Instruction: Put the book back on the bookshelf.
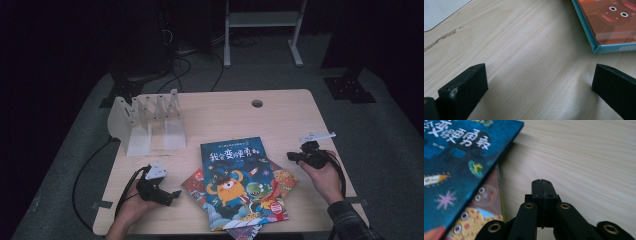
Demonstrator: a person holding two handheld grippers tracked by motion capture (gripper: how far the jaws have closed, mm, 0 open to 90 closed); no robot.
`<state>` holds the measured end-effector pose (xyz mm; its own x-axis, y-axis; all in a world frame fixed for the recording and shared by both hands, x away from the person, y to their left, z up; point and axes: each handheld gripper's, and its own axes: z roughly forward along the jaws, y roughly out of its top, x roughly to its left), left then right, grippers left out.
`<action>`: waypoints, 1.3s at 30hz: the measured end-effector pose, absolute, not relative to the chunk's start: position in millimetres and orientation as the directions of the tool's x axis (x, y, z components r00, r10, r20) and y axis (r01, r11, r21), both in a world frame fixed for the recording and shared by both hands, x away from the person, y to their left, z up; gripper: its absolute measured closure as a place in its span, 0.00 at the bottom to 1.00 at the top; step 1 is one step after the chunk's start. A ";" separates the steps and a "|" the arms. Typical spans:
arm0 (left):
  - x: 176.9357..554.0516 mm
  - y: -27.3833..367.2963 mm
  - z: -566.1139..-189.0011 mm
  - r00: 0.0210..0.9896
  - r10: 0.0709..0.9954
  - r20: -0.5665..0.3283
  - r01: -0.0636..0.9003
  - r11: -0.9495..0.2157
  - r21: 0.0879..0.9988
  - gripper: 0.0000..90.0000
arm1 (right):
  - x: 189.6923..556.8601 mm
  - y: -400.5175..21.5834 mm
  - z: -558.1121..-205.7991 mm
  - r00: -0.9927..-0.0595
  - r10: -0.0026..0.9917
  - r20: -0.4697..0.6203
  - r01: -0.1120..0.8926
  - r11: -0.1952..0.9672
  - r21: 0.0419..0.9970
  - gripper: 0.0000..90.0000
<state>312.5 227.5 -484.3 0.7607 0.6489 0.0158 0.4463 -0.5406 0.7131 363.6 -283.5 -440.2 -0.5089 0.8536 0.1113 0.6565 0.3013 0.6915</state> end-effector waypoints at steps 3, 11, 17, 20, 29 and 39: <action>312.4 227.5 -484.3 0.761 0.649 0.016 0.446 -0.541 0.713 0.00 | 368.1 -276.1 -438.9 -0.520 0.846 0.120 0.652 0.303 0.695 1.00; 312.4 227.5 -484.3 0.761 0.649 0.016 0.447 -0.541 0.713 0.00 | 385.4 -244.5 -438.8 -0.563 0.817 0.125 0.637 0.333 0.696 1.00; 312.4 227.5 -484.3 0.761 0.649 0.016 0.446 -0.541 0.713 0.00 | 394.6 -230.0 -441.0 -0.576 0.808 0.125 0.631 0.343 0.696 1.00; 312.4 227.5 -484.3 0.761 0.649 0.016 0.446 -0.541 0.713 0.00 | 398.1 -226.6 -441.8 -0.577 0.806 0.131 0.631 0.337 0.699 1.00; 312.4 227.5 -484.3 0.761 0.649 0.016 0.446 -0.541 0.713 0.00 | 405.2 -220.4 -445.3 -0.580 0.802 0.142 0.632 0.333 0.700 1.00; 312.4 227.6 -484.3 0.761 0.649 0.016 0.446 -0.541 0.713 0.00 | 409.0 -205.3 -446.1 -0.609 0.779 0.150 0.620 0.350 0.703 1.00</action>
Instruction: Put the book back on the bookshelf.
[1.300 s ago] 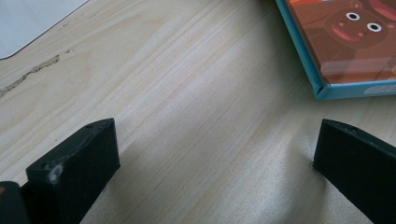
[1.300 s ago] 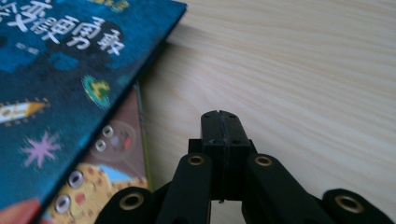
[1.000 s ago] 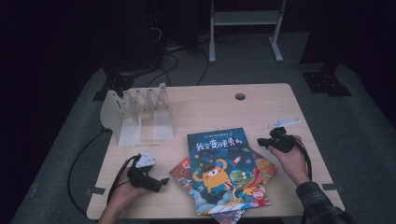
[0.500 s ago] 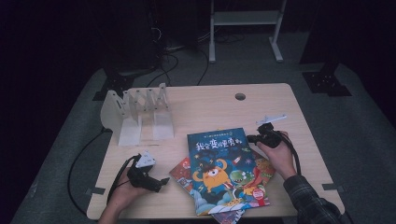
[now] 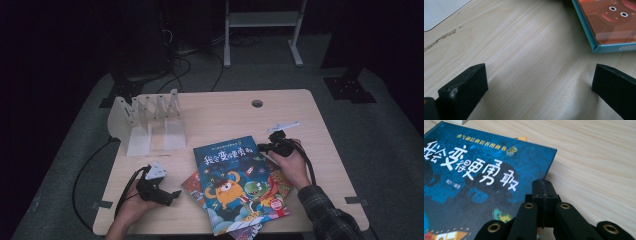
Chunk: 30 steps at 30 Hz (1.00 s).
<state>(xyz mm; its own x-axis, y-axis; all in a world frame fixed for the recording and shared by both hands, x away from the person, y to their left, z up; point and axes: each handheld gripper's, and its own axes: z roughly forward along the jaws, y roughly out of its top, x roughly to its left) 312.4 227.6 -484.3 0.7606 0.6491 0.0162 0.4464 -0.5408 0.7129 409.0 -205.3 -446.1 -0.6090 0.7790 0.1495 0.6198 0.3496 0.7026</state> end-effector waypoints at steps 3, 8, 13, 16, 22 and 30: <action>312.4 227.5 -484.3 0.760 0.649 0.016 0.446 -0.541 0.713 0.00 | 407.5 -198.7 -446.0 -0.625 0.766 0.150 0.612 0.362 0.703 1.00; 312.4 227.6 -484.3 0.761 0.649 0.016 0.446 -0.541 0.713 0.00 | 406.0 -190.8 -445.9 -0.650 0.745 0.152 0.598 0.379 0.706 1.00; 313.6 228.4 -482.0 0.751 0.660 0.011 0.469 -0.545 0.695 0.00 | 402.5 -190.0 -442.7 -0.664 0.731 0.157 0.588 0.382 0.713 0.97; 315.6 231.3 -479.3 0.742 0.671 -0.009 0.489 -0.531 0.692 0.00 | 400.8 -194.2 -440.5 -0.656 0.739 0.153 0.586 0.371 0.721 0.87; 317.9 230.3 -471.4 0.756 0.654 -0.043 0.483 -0.512 0.710 0.00 | 393.6 -204.2 -439.3 -0.656 0.743 0.135 0.555 0.353 0.753 0.55; 328.0 219.8 -454.2 0.779 0.624 -0.062 0.455 -0.494 0.741 0.00 | 377.1 -217.0 -439.2 -0.661 0.742 0.109 0.537 0.367 0.759 0.46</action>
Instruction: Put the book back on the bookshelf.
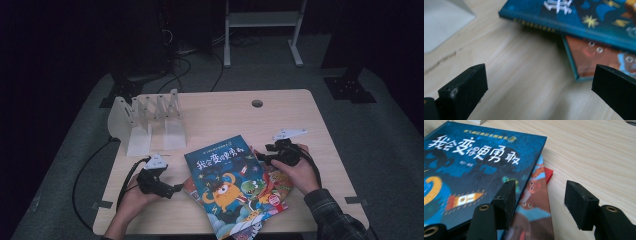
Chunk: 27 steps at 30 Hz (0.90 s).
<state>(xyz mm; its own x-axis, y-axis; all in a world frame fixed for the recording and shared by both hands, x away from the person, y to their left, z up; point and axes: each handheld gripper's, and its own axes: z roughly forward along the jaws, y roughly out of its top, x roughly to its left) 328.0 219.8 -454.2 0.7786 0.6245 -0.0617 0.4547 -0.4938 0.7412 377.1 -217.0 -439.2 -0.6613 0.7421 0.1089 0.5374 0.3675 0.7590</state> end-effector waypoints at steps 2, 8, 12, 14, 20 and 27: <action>332.6 217.9 -450.1 0.780 0.622 -0.067 0.448 -0.482 0.753 0.00 | 368.1 -222.6 -438.9 -0.669 0.734 0.120 0.538 0.366 0.759 0.46; 345.6 208.0 -443.7 0.792 0.608 -0.063 0.426 -0.475 0.770 0.00 | 351.2 -232.3 -439.6 -0.681 0.723 0.119 0.524 0.367 0.768 0.43; 355.0 199.3 -443.3 0.801 0.596 -0.057 0.410 -0.477 0.778 0.00 | 338.6 -241.0 -440.3 -0.684 0.720 0.118 0.515 0.361 0.777 0.42; 358.4 195.9 -444.5 0.800 0.596 -0.071 0.412 -0.460 0.786 0.00 | 333.2 -245.2 -441.2 -0.686 0.716 0.129 0.521 0.359 0.774 0.41; 372.5 186.9 -444.1 0.814 0.576 -0.076 0.408 -0.474 0.780 0.00 | 318.2 -255.1 -442.6 -0.693 0.708 0.134 0.523 0.366 0.770 0.39; 387.4 176.2 -447.7 0.826 0.551 -0.117 0.424 -0.472 0.773 0.00 | 299.6 -268.1 -444.9 -0.694 0.704 0.150 0.533 0.363 0.764 0.35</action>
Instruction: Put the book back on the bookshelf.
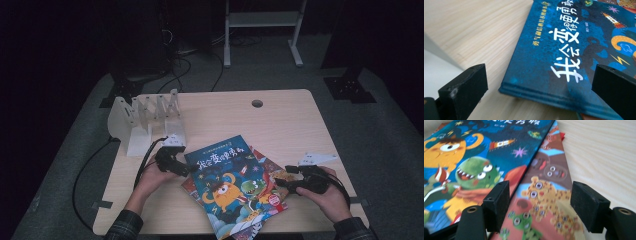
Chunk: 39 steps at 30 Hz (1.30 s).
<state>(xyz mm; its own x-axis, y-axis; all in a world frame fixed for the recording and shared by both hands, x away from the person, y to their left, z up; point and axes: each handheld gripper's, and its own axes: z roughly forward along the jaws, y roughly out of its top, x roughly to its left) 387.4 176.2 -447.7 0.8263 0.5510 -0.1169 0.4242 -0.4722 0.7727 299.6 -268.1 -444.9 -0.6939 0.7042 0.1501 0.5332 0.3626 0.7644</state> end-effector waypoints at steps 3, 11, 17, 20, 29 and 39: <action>388.4 173.5 -451.2 0.833 0.537 -0.132 0.433 -0.485 0.759 0.00 | 294.4 -271.3 -445.5 -0.695 0.702 0.154 0.534 0.361 0.764 0.34; 385.9 170.7 -452.8 0.844 0.520 -0.134 0.436 -0.519 0.736 0.00 | 273.2 -279.0 -447.4 -0.708 0.692 0.139 0.519 0.377 0.767 0.33; 385.5 170.5 -452.1 0.843 0.522 -0.133 0.438 -0.522 0.731 0.00 | 262.0 -283.6 -447.5 -0.716 0.683 0.146 0.513 0.373 0.774 0.32; 385.4 170.7 -451.9 0.844 0.520 -0.128 0.436 -0.527 0.729 0.00 | 257.1 -284.9 -448.3 -0.719 0.679 0.148 0.514 0.376 0.771 0.31; 384.0 170.1 -451.3 0.840 0.525 -0.135 0.445 -0.525 0.725 0.00 | 241.8 -288.6 -450.4 -0.719 0.678 0.150 0.520 0.383 0.763 0.30; 380.7 170.9 -449.3 0.842 0.523 -0.132 0.448 -0.542 0.711 0.00 | 244.1 -288.3 -453.8 -0.717 0.685 0.127 0.526 0.412 0.744 0.25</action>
<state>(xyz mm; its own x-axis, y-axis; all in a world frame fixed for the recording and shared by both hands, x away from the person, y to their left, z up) 380.7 170.9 -449.3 0.8421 0.5228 -0.1321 0.4482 -0.5425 0.7105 244.1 -288.3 -453.8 -0.7174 0.6850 0.1271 0.5256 0.4124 0.7441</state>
